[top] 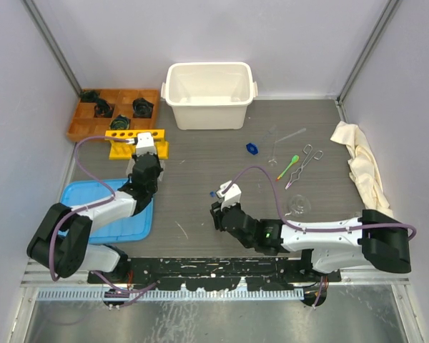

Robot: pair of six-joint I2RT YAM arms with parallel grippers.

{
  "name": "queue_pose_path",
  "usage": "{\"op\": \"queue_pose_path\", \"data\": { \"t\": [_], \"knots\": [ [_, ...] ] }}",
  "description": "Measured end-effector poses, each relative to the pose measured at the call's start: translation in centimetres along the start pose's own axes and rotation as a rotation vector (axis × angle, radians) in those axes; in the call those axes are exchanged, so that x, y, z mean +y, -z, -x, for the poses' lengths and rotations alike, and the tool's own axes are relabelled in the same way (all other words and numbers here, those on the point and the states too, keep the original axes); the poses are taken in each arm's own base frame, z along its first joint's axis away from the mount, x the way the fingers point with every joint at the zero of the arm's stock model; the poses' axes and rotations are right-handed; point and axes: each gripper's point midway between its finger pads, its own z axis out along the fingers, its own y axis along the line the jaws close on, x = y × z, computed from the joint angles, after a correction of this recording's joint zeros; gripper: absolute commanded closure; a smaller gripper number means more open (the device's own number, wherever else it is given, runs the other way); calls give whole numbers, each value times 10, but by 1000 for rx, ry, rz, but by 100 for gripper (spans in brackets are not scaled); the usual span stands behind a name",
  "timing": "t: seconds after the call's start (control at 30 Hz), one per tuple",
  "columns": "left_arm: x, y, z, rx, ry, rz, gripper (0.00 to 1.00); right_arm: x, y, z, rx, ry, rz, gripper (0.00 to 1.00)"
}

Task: Organize the chemistry lab equipment
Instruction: Insert the test tube into the slot of the test tube rack.

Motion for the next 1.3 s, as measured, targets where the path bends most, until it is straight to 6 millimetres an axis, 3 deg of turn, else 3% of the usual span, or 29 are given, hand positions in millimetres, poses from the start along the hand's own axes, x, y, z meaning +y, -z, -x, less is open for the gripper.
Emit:
{"op": "queue_pose_path", "data": {
  "t": [0.33, 0.53, 1.3],
  "knots": [
    [-5, -4, -12, 30, -11, -12, 100, -22, -2, -10, 30, -1, -37, 60],
    [-5, -5, -15, 38, -5, -10, 100, -25, 0, -4, 14, -20, -34, 60],
    [-5, -6, -19, 48, -8, -8, 100, -32, 1, -12, 29, -17, -43, 60]
  ]
}}
